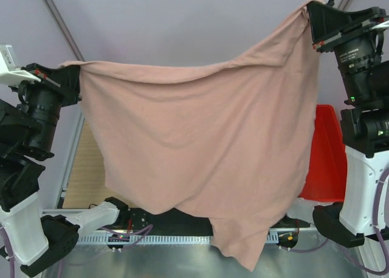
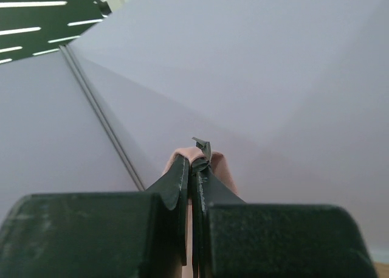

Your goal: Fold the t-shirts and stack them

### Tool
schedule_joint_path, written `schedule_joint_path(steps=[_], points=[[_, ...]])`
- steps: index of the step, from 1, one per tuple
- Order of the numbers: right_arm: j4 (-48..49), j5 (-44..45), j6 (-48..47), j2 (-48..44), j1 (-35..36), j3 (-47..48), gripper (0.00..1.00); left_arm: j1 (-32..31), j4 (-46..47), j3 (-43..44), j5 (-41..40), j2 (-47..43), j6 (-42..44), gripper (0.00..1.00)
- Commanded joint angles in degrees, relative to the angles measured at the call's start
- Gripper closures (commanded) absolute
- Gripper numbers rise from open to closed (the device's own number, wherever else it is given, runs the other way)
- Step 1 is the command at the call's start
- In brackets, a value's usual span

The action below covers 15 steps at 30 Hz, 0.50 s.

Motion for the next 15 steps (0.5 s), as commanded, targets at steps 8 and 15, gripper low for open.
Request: schedule_joint_path(steps=[8,15], points=[[-0.65,5.14,-11.18,-9.00,0.06,-1.57,0.99,-1.43,3.36,-0.03,-2.04,-6.13,1.87,1.00],[-1.71,3.21,-9.16,-14.80,0.15,-4.99,0.99,-1.34,1.42,0.24,-0.37,-10.52,0.28,1.00]])
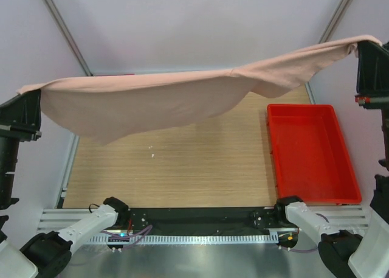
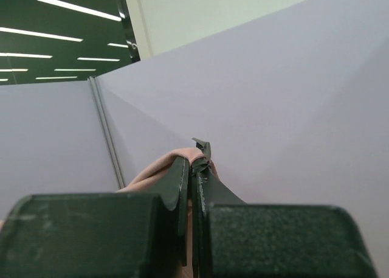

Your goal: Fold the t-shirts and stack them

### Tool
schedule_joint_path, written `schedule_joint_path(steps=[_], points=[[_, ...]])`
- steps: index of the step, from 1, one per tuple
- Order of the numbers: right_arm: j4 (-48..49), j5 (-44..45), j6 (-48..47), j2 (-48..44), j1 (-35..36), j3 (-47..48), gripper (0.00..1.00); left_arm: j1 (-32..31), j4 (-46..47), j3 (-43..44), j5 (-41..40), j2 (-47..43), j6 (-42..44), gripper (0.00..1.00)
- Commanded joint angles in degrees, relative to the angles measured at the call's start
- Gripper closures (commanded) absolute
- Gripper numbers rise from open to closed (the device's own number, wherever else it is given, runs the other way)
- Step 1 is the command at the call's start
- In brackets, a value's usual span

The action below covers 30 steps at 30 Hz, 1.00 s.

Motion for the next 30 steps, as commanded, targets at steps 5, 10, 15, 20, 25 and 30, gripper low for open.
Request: schedule_joint_path(steps=[5,10,15,20,25,30], points=[[1.61,0.36,1.65,-0.56,0.06,2.58,0.99,-0.12,-0.84,4.87,-0.50,-0.01,0.22,1.00],[2.84,0.45,3.59,3.13,0.06,7.59,0.99,-0.21,-0.14,6.89,-2.16,2.71,1.36,1.00],[4.07,1.24,4.20,8.14,0.06,7.26,0.99,-0.65,2.57,4.89,-4.80,7.28,3.29,1.00],[8.89,3.79,3.33,10.87,0.06,-3.63,0.99,-0.73,10.66,-13.81,-12.26,9.21,5.67,1.00],[12.76,6.25,2.79,15.95,0.06,-19.37,0.99,5.21,13.48,-31.47,-12.82,15.79,2.52,1.00],[18.04,6.26,2.62,24.39,-0.20,-29.91,0.99,15.51,17.26,-43.28,-0.26,23.71,-6.01,1.00]])
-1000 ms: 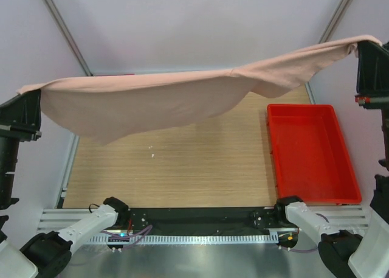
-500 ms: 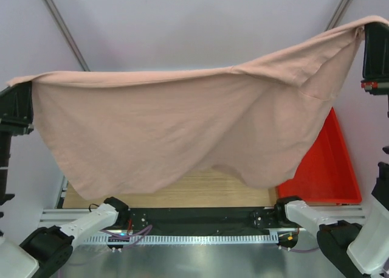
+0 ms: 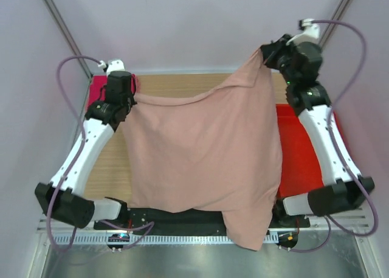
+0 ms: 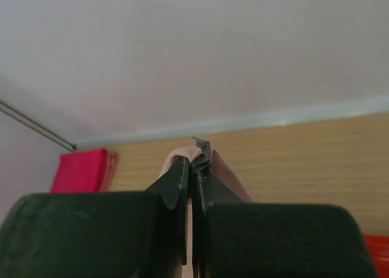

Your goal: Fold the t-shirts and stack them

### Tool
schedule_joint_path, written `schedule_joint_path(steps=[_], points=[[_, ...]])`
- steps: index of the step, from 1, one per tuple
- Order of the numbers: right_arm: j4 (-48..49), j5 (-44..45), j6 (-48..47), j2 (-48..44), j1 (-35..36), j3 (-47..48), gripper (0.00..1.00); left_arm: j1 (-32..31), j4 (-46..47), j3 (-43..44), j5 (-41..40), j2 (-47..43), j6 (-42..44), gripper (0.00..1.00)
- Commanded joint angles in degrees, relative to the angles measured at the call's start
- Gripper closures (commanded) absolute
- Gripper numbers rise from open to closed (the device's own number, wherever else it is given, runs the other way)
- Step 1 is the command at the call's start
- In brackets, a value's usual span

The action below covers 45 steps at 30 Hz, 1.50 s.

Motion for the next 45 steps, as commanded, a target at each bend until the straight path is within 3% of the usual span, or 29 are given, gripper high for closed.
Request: schedule_joint_path(steps=[1,7,13,17,27,37,45], points=[[6.70,1.49,-0.09,5.43,-0.40,-4.66,0.99,6.39,5.10,-4.34,5.93,2.77,-5.91,1.00],[13.82,-0.53,2.72,21.60,-1.89,-5.12,0.99,14.39,8.36,-3.30,16.91,20.88,-7.59,1.00],[12.33,-3.52,3.43,34.07,-2.25,2.88,0.99,16.77,8.99,3.89,22.10,33.19,-5.39,1.00],[6.11,-7.12,2.38,39.54,-2.33,9.11,0.99,17.56,6.18,9.62,25.79,38.64,-4.07,1.00],[-8.05,-9.15,3.25,37.88,-3.03,14.14,0.99,19.84,-0.58,13.84,28.08,38.30,-3.98,1.00],[-11.49,-9.85,6.68,35.59,-8.57,13.70,0.99,23.88,-4.20,16.04,29.75,37.42,-5.12,1.00],[-17.20,-11.00,6.68,35.95,-8.92,15.72,0.99,24.15,-6.05,19.64,34.76,38.74,-3.89,1.00]])
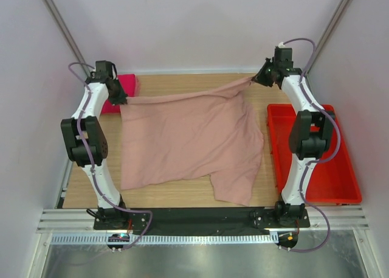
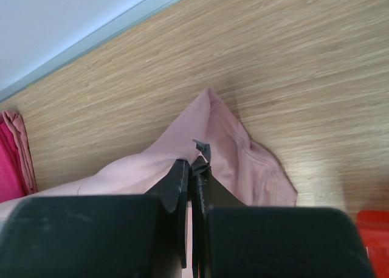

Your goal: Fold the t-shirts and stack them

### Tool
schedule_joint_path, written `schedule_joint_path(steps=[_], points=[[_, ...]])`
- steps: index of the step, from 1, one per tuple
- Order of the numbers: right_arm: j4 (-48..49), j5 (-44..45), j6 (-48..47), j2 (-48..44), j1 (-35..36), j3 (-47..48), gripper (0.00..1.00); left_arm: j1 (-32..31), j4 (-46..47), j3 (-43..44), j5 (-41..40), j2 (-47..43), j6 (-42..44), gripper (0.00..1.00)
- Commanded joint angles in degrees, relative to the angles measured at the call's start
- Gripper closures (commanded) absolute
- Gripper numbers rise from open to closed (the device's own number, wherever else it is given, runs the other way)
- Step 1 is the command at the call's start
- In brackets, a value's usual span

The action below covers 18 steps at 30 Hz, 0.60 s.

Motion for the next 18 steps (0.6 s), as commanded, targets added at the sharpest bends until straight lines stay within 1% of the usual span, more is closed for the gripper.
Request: schedule_joint_path(steps=[1,7,10,16,18], points=[[-2.73,0.02,0.69,-4.40,0.23,2.54,0.99,0.61,-1.83,3.14,2.17,-1.72,0.81,1.00],[-5.90,-1.03,2.71,-7.39,0.15,-0.10,0.99,0.61,-6.57,1.83,0.95,-3.65,1.68,1.00],[-10.02,-1.30,3.41,-7.92,0.23,-0.36,0.99,0.70,-7.89,-0.63,-0.28,-5.14,1.25,1.00],[-15.82,-0.33,2.54,-9.59,0.23,-3.08,0.99,0.61,-10.61,-4.67,-0.99,-6.55,0.63,1.00],[-16.36,-0.51,2.27,-10.03,0.41,-5.19,0.99,0.70,-11.15,-5.12,-0.55,-6.20,0.63,1.00]])
